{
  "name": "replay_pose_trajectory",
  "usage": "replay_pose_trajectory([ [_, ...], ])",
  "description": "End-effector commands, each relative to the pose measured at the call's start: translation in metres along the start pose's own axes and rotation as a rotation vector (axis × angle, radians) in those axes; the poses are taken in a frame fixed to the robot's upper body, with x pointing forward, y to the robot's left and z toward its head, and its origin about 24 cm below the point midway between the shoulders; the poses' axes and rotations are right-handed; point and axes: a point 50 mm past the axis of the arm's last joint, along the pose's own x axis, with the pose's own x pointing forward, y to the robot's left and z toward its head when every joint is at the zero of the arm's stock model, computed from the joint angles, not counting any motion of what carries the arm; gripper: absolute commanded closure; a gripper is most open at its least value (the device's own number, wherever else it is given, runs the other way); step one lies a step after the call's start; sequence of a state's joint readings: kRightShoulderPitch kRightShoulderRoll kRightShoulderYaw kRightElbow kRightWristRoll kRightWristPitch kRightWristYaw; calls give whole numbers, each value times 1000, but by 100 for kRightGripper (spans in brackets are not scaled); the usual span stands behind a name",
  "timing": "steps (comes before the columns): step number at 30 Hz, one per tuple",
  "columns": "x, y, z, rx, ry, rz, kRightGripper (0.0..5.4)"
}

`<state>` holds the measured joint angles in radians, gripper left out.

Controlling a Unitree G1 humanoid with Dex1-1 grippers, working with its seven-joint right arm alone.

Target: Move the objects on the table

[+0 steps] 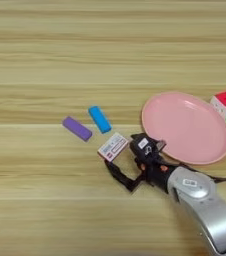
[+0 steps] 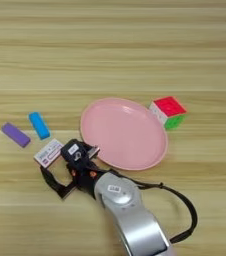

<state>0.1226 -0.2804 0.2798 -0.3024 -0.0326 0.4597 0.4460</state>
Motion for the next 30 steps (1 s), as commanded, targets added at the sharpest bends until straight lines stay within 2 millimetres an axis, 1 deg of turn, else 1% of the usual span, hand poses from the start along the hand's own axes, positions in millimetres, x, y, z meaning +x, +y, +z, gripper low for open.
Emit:
replay_pose_trajectory([
  [1,4,-10,11,-34,-49,-47,4],
  [4,7,-16,6,-19,-36,-84,4],
  [11,5,-28,-2,-40,-1,-161,4],
  [14,3,-29,2,-21,-26,-159,4],
  [18,2,-29,3,-40,-23,-168,4],
  [23,-1,-38,0,-35,-11,-218,4],
  [27,0,-41,-1,-28,-8,-233,4],
  [30,2,-33,4,5,-51,-202,4],
])
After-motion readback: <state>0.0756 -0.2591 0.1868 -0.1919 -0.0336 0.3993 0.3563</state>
